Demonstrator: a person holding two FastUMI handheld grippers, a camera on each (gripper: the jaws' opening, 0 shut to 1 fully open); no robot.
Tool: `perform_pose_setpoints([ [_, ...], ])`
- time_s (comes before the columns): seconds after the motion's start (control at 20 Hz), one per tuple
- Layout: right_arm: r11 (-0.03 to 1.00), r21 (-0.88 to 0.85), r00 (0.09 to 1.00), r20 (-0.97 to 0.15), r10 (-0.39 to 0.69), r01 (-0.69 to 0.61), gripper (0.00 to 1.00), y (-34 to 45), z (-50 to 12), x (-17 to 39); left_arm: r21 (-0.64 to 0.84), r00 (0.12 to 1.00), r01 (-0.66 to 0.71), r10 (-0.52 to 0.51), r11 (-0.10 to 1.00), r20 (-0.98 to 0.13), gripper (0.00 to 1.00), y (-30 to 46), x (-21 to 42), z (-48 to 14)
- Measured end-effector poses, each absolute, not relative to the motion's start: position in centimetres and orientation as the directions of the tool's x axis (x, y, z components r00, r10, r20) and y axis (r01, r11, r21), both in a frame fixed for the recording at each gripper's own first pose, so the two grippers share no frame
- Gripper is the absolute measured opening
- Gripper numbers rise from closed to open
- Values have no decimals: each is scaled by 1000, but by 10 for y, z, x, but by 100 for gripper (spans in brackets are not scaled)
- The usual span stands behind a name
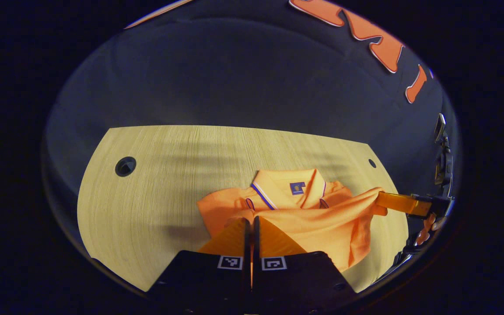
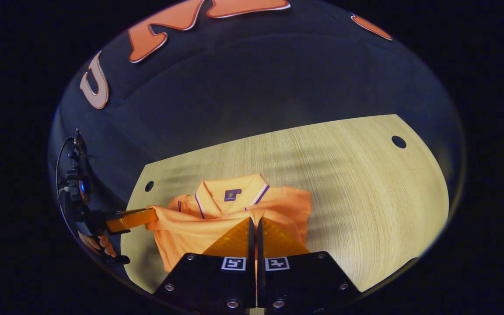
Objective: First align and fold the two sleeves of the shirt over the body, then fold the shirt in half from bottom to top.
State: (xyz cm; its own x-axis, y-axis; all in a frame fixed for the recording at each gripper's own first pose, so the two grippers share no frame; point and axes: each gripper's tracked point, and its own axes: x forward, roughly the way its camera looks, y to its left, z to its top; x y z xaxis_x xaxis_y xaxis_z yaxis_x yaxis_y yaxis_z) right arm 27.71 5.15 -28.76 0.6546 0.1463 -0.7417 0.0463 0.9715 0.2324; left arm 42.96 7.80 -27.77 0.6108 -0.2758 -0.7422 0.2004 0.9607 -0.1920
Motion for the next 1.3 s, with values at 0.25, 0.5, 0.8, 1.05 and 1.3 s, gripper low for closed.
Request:
perform_pose_setpoints([
  [0.25,933,335,701,-697,151,132,80,50,-276,314,-199,634,216,-292,956,-716,70,74,448,-266],
  [0.5,962,257,760,-642,98,94,99,37,-247,294,-115,724,194,-221,974,-653,99,87,438,-231],
  [0.8,985,171,837,-534,114,-25,99,42,-183,242,-79,818,126,-149,989,-555,98,94,381,-163],
  [1.05,989,113,899,-417,134,-95,99,38,-125,193,-60,884,97,-113,994,-454,98,91,318,-110],
  [1.3,991,24,952,-275,132,-130,99,39,-76,146,-39,941,83,-91,996,-327,98,82,256,-64],
])
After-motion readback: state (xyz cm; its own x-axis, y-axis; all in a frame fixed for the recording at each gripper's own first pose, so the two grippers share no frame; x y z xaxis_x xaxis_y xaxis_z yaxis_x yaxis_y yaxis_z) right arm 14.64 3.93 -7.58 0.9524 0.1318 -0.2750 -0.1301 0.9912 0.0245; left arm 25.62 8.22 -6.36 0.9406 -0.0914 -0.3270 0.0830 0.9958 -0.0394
